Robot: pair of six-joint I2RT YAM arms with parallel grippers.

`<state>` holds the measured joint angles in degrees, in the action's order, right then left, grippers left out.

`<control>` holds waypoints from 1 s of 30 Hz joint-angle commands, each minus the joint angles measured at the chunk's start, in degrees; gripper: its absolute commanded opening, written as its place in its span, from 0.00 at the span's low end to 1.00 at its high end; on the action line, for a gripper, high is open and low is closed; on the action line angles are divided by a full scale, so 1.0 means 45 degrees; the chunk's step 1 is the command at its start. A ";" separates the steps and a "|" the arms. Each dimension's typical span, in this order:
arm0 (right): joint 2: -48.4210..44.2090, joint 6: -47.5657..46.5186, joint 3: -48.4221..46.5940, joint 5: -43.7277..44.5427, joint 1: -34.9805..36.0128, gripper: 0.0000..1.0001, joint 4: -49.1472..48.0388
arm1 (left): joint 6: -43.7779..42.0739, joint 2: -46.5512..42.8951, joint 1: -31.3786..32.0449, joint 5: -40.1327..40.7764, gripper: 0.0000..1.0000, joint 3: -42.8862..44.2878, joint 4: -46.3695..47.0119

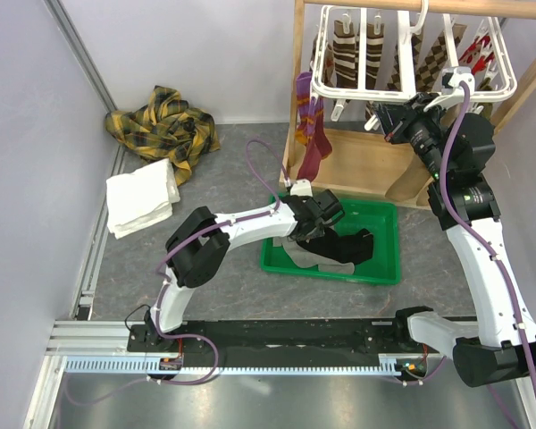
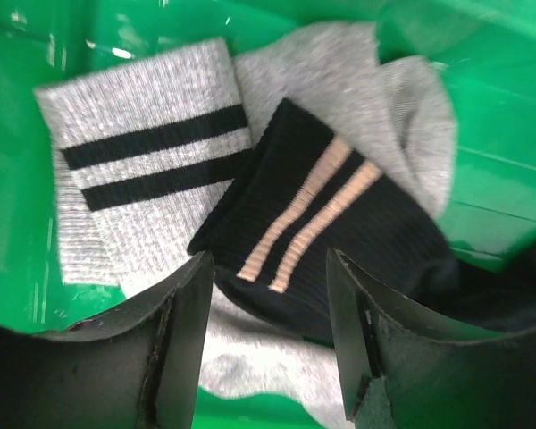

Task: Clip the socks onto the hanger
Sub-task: Pick up the sock from the bin.

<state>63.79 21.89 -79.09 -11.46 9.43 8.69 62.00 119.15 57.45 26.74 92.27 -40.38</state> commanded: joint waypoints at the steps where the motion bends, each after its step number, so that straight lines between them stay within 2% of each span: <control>1: -0.0347 -0.0255 0.0017 -0.0636 0.0365 0.00 0.1272 | 0.1395 0.0260 -0.0110 -0.0006 0.59 0.0122 -0.0011; 14: -0.0386 -0.0489 0.0017 -0.0499 0.0502 0.00 0.1350 | 0.3175 -0.0794 -0.0208 0.0483 0.59 -0.1519 0.0067; 21: -0.0386 -0.0509 -0.0003 -0.0480 0.0502 0.00 0.1370 | 0.2942 -0.1127 -0.0325 0.0581 0.58 -0.1793 0.1024; 30: -0.0386 -0.0528 -0.0003 -0.0460 0.0522 0.00 0.1409 | 0.2336 -0.1459 -0.0326 0.0542 0.53 -0.1364 0.1727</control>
<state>63.44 19.81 -79.09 -9.98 10.50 9.52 72.79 116.53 56.21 26.87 84.71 -35.81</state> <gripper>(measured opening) 0.046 0.542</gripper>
